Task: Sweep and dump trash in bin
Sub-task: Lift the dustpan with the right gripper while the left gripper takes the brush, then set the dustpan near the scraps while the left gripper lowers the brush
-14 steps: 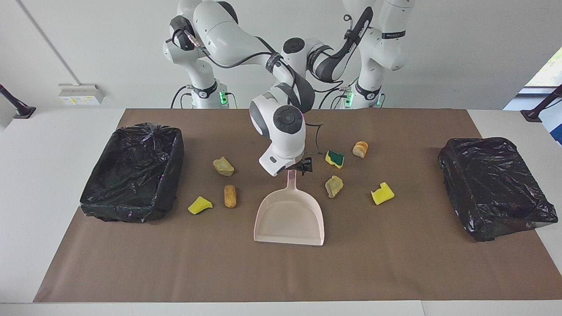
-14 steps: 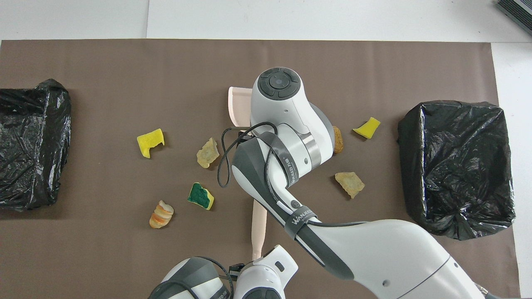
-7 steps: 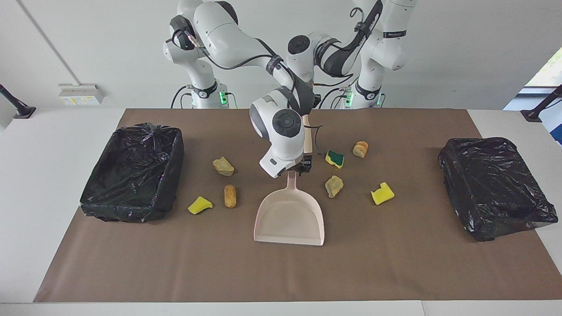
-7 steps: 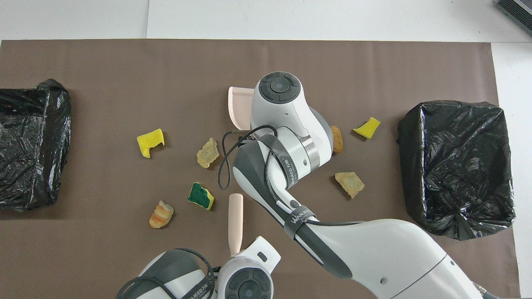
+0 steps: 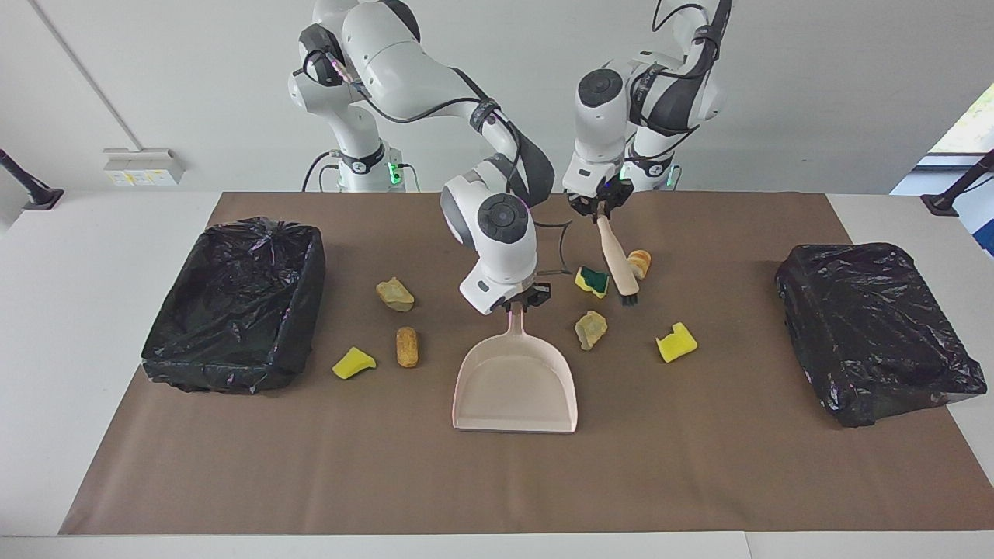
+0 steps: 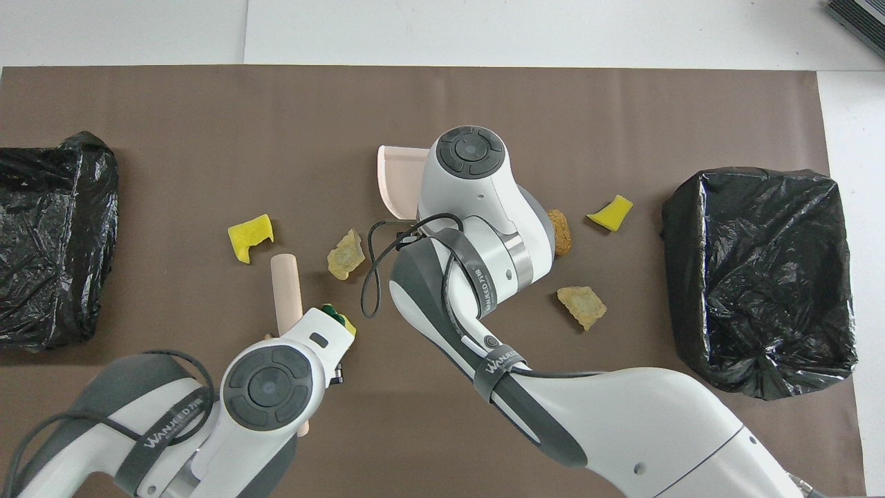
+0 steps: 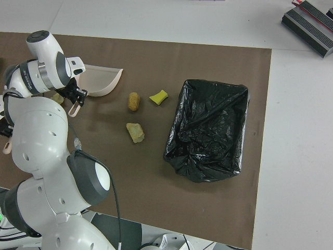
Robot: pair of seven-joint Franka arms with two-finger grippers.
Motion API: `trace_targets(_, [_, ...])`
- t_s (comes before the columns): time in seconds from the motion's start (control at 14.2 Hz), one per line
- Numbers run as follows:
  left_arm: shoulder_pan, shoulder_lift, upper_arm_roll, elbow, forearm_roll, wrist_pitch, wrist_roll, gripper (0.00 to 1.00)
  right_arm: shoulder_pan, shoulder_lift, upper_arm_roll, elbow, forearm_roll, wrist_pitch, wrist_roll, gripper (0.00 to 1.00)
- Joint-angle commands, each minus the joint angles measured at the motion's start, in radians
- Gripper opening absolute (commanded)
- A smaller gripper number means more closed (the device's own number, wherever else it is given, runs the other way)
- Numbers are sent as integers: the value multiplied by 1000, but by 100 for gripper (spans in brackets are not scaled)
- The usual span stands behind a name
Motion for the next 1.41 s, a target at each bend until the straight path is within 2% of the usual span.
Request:
trace_targets(0.0, [170, 84, -15, 104, 35, 22, 232, 0, -14, -29, 5, -38, 22, 5, -40, 0])
trace_targets(0.14, [276, 153, -13, 164, 35, 110, 443, 0, -12, -40, 3, -35, 8, -17, -232, 0])
trace_targets(0.35, [419, 273, -13, 233, 35, 236, 728, 0, -49, -107, 0, -42, 0, -32, -441, 0])
trace_targets(0.49, [487, 349, -13, 296, 35, 257, 905, 0, -104, -159, -1, -46, -13, -85, -620, 0])
trace_targets(0.63, [542, 373, -13, 339, 45, 246, 999, 0, -173, -218, -1, -53, -21, -177, -840, 0])
trace_targets(0.85, [530, 359, -15, 306, 47, 232, 1063, 0, -213, -278, 0, -61, -104, -288, -1096, 0])
trace_targets(1.06, [462, 371, -18, 275, 47, 231, 1063, 0, -201, -345, 0, -202, -206, -225, -1405, 0])
trace_targets(1.13, [456, 371, -24, 275, 47, 224, 1076, 0, -190, -350, 2, -228, -242, -224, -1466, 0])
trace_targets(1.34, [383, 357, -25, 269, 45, 177, 1119, 0, -118, -348, 2, -265, -288, -224, -1479, 0])
